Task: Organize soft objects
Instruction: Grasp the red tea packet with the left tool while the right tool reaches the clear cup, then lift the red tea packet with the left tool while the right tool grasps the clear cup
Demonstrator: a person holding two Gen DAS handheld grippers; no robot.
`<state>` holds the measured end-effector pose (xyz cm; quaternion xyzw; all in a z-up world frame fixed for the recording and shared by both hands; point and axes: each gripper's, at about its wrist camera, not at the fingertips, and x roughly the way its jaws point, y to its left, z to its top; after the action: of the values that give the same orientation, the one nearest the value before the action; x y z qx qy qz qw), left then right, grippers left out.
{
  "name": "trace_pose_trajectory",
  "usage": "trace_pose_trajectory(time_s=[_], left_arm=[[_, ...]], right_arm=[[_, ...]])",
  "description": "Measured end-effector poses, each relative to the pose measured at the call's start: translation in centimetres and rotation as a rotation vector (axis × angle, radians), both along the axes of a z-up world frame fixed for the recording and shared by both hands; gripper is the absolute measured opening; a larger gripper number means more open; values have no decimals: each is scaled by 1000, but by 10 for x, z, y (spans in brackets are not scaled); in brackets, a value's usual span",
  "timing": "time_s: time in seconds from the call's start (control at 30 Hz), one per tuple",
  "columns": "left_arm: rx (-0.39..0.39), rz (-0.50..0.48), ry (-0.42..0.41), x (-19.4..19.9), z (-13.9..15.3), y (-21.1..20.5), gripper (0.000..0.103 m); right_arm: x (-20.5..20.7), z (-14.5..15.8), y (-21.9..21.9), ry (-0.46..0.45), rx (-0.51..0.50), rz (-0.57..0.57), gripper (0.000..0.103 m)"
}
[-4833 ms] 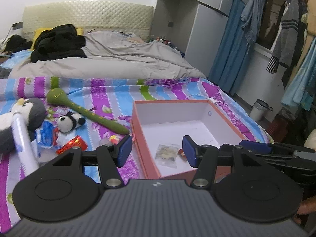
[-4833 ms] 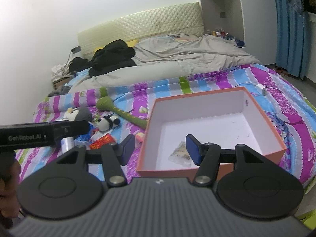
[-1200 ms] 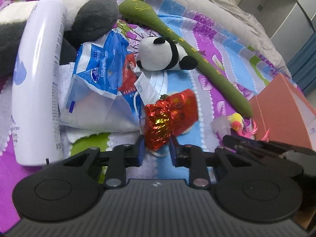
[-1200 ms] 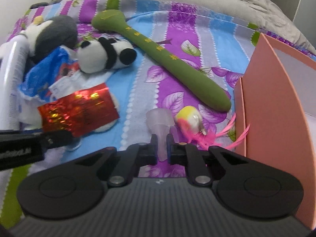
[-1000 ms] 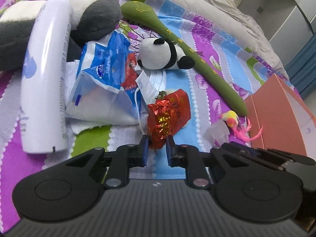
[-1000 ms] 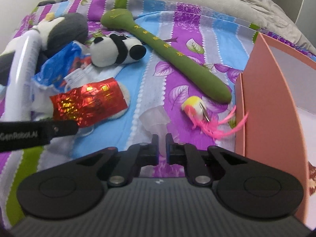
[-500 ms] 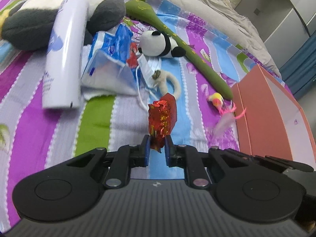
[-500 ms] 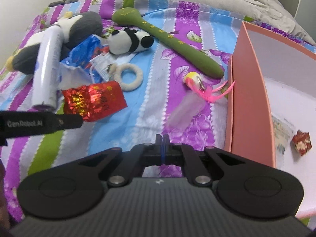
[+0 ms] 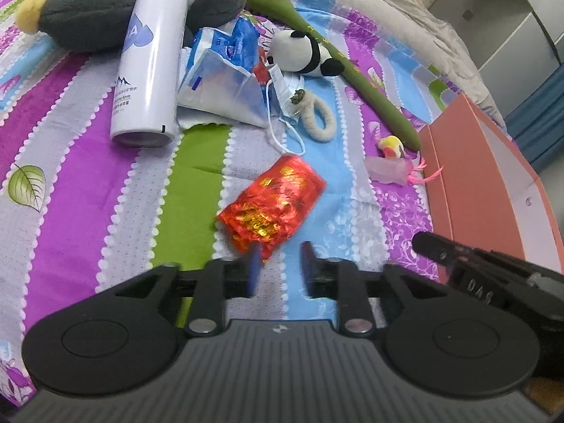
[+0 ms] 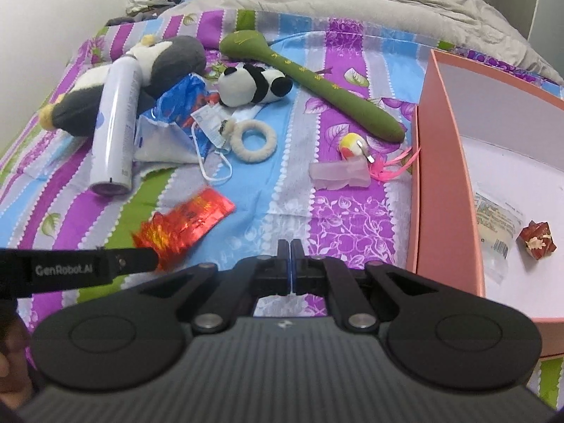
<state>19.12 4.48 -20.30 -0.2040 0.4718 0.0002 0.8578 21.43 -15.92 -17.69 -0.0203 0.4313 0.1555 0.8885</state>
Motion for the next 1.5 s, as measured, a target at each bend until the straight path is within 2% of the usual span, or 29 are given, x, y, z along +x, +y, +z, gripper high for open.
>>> trace_pose_trajectory(time_s=[0.2, 0.27, 0.33, 0.4, 0.67, 0.73, 0.8, 0.83, 0.97, 1.1, 1.17, 1.23, 1.37, 1.4, 1.5], left_arm=[[23, -24, -30, 1, 5, 3, 65], [40, -26, -38, 3, 6, 4, 65], [61, -34, -49, 7, 5, 5, 65], [82, -52, -48, 12, 2, 6, 65], [142, -147, -62, 36, -11, 1, 69], [161, -178, -72, 42, -14, -2, 69], [184, -205, -73, 46, -18, -6, 69], [190, -218, -66, 49, -22, -8, 69], [208, -251, -40, 56, -35, -13, 69], [274, -291, -58, 60, -42, -23, 69], [307, -302, -59, 61, -44, -29, 68], [329, -303, -57, 63, -46, -33, 61], [366, -296, -52, 64, -46, -38, 60], [363, -291, -50, 65, -46, -38, 60], [345, -276, -43, 64, -43, -35, 60]], right_arm=[[9, 0, -3, -19, 24, -8, 7], [14, -3, -2, -18, 22, -11, 9], [22, -6, 0, -10, 17, -20, 17], [28, -9, 1, -13, 17, -25, 34], [65, -22, 5, -48, -21, -102, 35], [76, -27, 7, -58, -50, -133, 41], [86, -32, 6, -65, -70, -163, 59], [90, -35, 5, -64, -71, -175, 60], [106, -49, 3, -45, -88, -186, 60], [115, -64, 1, 13, -53, -187, 62], [116, -65, 0, 24, -40, -182, 61], [117, -65, 0, 34, -35, -171, 58], [115, -61, -1, 49, -6, -148, 35], [113, -59, 0, 45, -11, -147, 25], [109, -53, -2, 41, -8, -132, 16]])
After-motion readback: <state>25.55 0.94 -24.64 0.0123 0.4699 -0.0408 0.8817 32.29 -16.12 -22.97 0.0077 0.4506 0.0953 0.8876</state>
